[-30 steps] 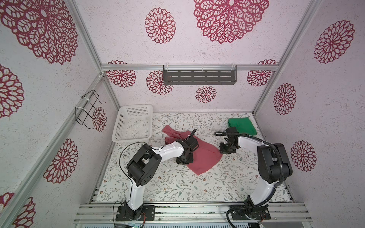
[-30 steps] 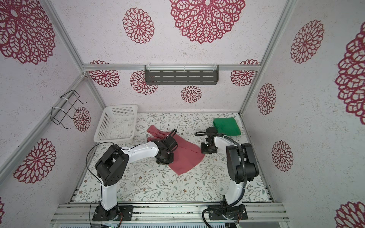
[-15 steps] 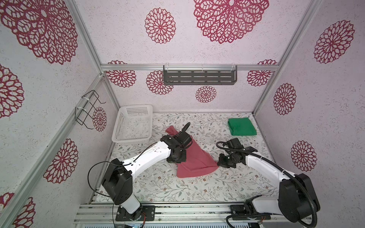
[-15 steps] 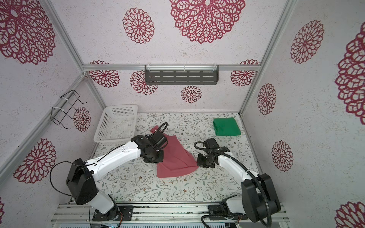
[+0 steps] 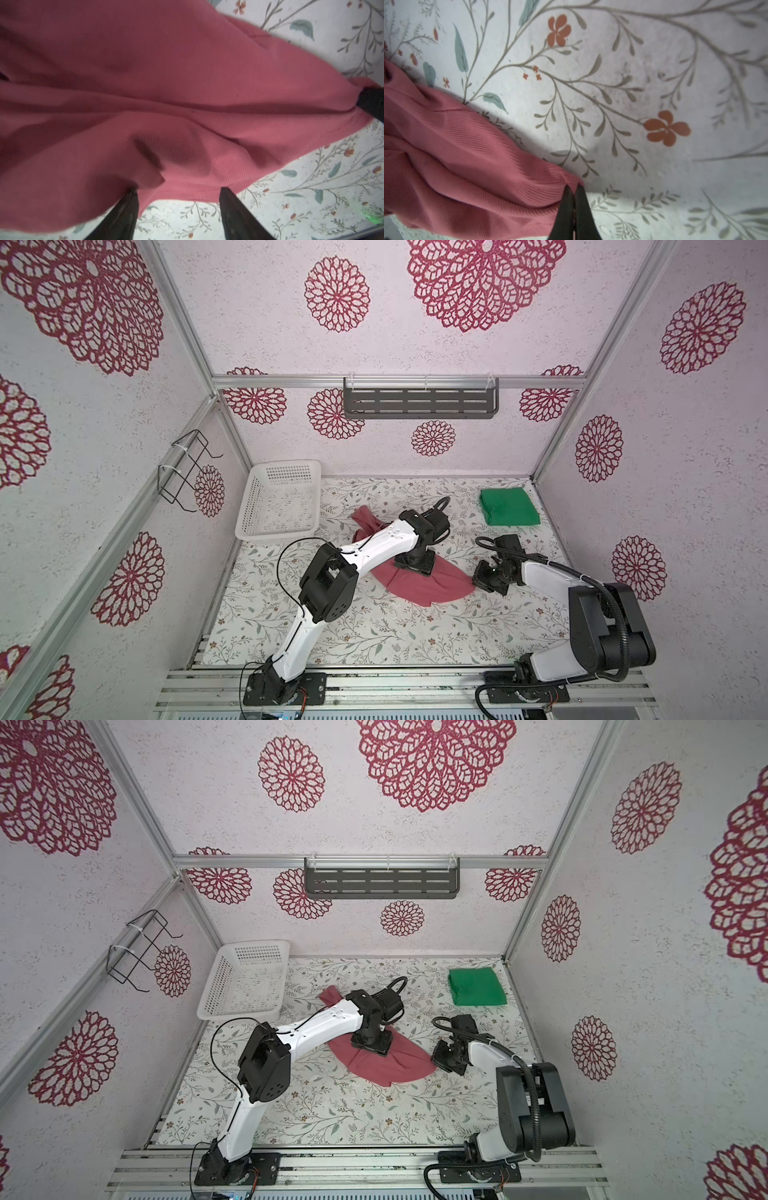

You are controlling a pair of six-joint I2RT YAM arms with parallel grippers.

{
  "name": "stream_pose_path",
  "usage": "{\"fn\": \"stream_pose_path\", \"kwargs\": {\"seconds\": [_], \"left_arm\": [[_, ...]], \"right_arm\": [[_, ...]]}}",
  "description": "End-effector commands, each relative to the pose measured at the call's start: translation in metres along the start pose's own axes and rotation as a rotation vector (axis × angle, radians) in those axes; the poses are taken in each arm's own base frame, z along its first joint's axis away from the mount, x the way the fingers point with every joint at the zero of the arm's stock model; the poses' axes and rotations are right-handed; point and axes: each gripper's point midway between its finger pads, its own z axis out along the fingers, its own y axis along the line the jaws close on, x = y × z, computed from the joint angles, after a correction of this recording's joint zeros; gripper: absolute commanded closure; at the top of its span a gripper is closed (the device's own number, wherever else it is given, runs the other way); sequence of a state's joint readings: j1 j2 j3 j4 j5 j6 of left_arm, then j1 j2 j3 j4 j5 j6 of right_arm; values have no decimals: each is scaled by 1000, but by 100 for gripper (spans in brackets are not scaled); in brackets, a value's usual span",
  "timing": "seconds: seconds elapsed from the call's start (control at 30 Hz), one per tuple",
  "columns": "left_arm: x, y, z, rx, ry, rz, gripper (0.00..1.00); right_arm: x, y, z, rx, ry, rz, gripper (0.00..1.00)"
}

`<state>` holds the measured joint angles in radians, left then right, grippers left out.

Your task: Fold and stack the tank tops

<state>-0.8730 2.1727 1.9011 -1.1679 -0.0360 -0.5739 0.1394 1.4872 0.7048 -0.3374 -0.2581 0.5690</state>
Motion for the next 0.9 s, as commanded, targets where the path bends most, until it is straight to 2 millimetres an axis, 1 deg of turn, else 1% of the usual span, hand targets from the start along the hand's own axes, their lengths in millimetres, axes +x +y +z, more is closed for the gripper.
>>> {"fn": "stream_pose_path", "kwargs": {"seconds": [0.0, 0.07, 0.13, 0.2, 0.3, 0.37, 0.43, 0.53, 0.6, 0.67, 0.73, 0.77, 0.8, 0.87], "left_arm": [[14, 12, -43, 23, -66, -59, 27], [27, 23, -57, 44, -105, -120, 28], [37, 33, -56, 69, -133, -194, 35], [43, 38, -46, 120, -147, -274, 47], [41, 41, -30, 137, -150, -303, 61], [38, 41, -21, 126, -136, -293, 65], [33, 40, -11, 117, -126, -283, 66], [28, 41, 5, 118, -106, -287, 53], [27, 40, 15, 128, -87, -292, 51], [27, 38, 22, 130, -74, -292, 51], [28, 33, 28, 147, -60, -293, 55], [28, 31, 30, 158, -55, -297, 59], [29, 29, 31, 165, -51, -297, 65], [30, 28, 32, 164, -48, -295, 76]], "right_arm": [[-17, 6, -1, -13, -42, -8, 100], [-17, 6, 0, -15, -37, -12, 100], [-17, 7, 2, -19, -32, -16, 100], [-16, 8, 2, -25, -26, -21, 100], [-16, 9, 3, -25, -15, -34, 100], [-15, 9, 1, -27, -13, -39, 100], [-15, 10, -1, -29, -17, -43, 100], [-15, 14, -6, -47, -25, -44, 100], [-14, 22, -12, -82, -20, -62, 100], [-13, 29, -21, -111, -15, -104, 90], [-16, 28, -32, -84, -28, -162, 75], [-19, 25, -37, -59, -34, -189, 68], [-22, 22, -40, -33, -32, -219, 64], [-24, 19, -40, 1, -17, -261, 62]]}}
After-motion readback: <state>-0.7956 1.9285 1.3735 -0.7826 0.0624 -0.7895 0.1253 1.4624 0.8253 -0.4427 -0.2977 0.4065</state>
